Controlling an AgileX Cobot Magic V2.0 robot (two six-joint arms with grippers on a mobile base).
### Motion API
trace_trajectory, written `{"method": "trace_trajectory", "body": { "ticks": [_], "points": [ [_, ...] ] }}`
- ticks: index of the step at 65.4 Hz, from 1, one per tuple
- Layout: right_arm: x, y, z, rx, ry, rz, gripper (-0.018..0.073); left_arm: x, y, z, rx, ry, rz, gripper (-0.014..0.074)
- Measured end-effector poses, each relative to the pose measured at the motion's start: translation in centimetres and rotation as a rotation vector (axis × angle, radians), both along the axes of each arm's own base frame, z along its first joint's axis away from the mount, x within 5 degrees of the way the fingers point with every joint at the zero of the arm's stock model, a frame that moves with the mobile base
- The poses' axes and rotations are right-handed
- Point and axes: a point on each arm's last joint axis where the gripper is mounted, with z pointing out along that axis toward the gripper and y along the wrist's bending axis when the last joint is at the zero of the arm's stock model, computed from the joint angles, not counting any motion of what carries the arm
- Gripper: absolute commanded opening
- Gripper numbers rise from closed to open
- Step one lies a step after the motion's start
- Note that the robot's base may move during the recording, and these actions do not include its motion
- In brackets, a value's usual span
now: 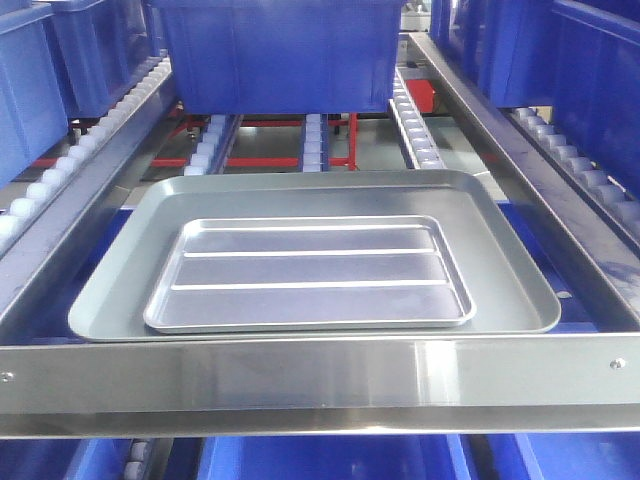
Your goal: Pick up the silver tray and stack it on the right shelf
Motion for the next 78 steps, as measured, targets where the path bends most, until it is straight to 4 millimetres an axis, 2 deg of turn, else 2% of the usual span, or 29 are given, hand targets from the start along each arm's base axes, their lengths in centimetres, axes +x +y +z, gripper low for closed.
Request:
{"method": "trace_trajectory", "body": {
  "ticks": [15,27,78],
  "points": [
    [0.0,0.0,0.0,0.000,0.000,0.000,0.0053,-1.0,2.2,-4.0,0.054,-0.044,0.260,-0.0092],
    [0.0,0.0,0.0,0.000,0.000,0.000,0.0053,-1.2,2.8,-6.5,0.040,-0.025,0.345,-0.0092],
    [0.0,0.0,-0.1,0.000,0.002,0.000,0.0053,-1.2,2.8,-6.7,0.058,-0.026,0.354,-0.0092]
  ]
}}
